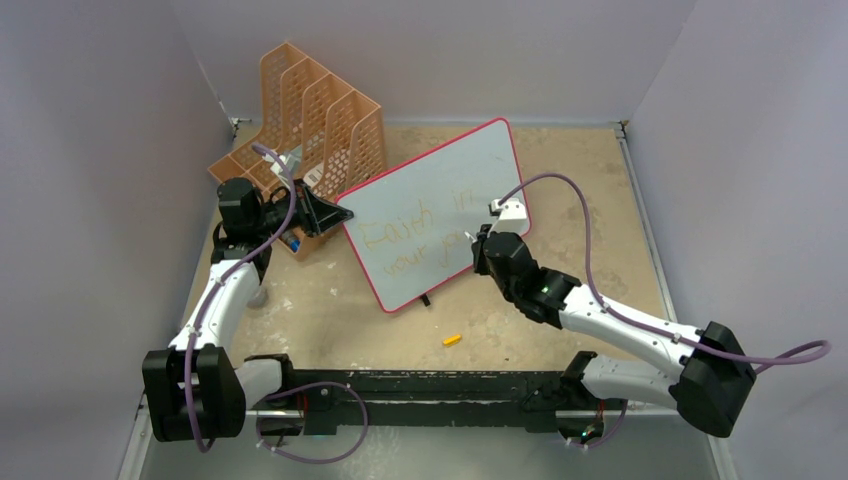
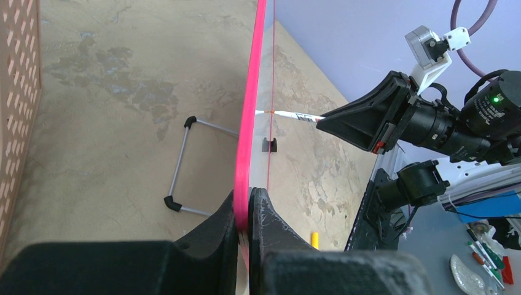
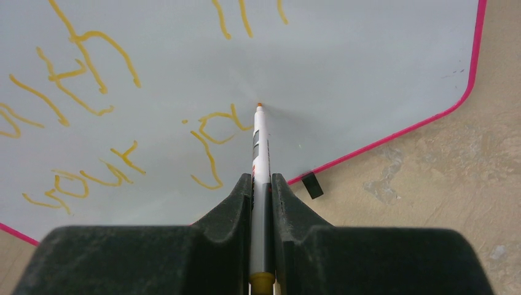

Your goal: Write a sentence on the whiteboard

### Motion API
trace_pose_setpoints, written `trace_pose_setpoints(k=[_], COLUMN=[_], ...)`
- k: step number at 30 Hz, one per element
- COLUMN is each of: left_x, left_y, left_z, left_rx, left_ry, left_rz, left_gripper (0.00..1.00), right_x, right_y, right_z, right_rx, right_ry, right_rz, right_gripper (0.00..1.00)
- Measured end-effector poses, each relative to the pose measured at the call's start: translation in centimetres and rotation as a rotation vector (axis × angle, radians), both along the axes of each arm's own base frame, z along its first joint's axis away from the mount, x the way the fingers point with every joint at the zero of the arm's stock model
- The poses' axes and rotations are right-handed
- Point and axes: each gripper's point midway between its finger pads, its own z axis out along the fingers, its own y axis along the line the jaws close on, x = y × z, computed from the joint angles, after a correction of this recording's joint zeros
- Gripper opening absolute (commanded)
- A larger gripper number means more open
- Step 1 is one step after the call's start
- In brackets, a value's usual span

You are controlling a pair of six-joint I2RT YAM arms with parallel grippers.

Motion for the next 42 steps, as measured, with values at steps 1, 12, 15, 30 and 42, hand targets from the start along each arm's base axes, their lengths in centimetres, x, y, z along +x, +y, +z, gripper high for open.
trace_pose_setpoints(k=[1,12,15,30,42], left_x=[0.0,0.0,0.0,0.0,0.0], left_y=[0.0,0.0,0.0,0.0,0.0], left_z=[0.0,0.0,0.0,0.0,0.0], left_rx=[0.000,0.000,0.000,0.000,0.000], left_ry=[0.000,0.000,0.000,0.001,0.000], left_rz=[0.000,0.000,0.000,0.000,0.001], left_gripper=[0.00,0.00,0.00,0.00,0.00], right_x=[0.0,0.3,0.4,0.0,-0.6], right_y=[0.0,0.2,0.2,0.2,-0.4], right_z=[0.1,0.5,0.5,-0.6,-1.8], right_rx=[0.000,-0.002,-0.003,-0.011,-0.025], right_ry=[-0.003,-0.025,-0.027,0.021,0.074], right_rz=[0.001,0.011,0.011,0.018,-0.002], right_gripper=[0.00,0.00,0.00,0.00,0.00])
